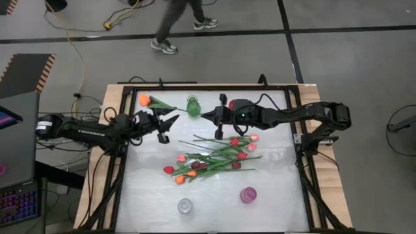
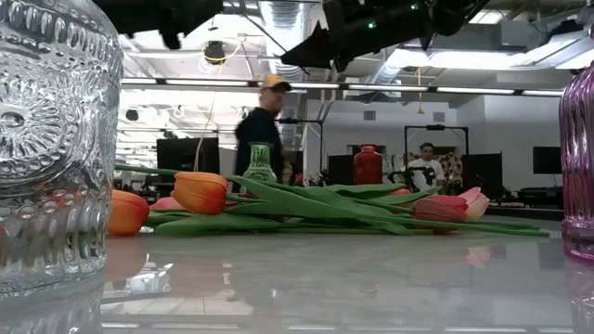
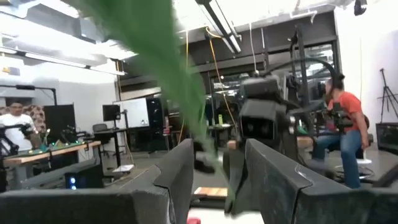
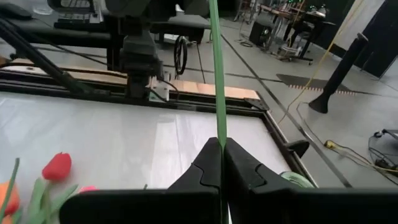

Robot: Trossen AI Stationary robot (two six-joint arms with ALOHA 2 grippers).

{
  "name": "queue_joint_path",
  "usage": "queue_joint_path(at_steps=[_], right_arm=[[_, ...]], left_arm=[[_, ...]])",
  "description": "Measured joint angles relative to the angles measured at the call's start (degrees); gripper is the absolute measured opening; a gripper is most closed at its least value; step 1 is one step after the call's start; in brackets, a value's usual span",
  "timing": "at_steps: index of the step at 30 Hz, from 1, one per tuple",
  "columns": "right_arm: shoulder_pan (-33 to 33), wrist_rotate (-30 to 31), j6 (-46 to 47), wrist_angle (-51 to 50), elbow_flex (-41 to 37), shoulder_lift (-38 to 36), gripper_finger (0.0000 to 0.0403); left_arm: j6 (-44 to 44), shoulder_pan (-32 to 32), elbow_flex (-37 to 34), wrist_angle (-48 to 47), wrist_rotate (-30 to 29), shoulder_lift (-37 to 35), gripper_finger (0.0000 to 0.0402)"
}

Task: Sort flowers into vase by color
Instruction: Put the orange flower into the green vase

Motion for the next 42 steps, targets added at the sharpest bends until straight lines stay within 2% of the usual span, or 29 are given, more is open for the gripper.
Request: queue_joint_path(at_steps=[11,15,23,32,42], right_arm=[[0.1,0.0,-0.4,1.5,0.0,-0.2,0.0030],[0.1,0.0,-0.4,1.5,0.0,-0.2,0.0030],[0.1,0.0,-0.3,1.4,0.0,-0.2,0.0042],[0.1,0.1,0.3,-0.6,0.1,-0.2,0.0071],[-0.5,4.9,0.1,-26.8,7.9,-2.1,0.0168]], left_arm=[[0.0,0.0,5.5,0.0,-1.4,3.2,0.0129],[0.0,0.0,5.5,-0.3,-1.5,3.2,0.0100],[-0.4,0.0,5.5,-0.5,-1.5,3.2,0.0013],[-2.0,2.5,5.5,-2.8,-1.0,3.5,0.0002],[-4.9,8.2,5.5,-8.5,-1.2,3.6,0.0000]])
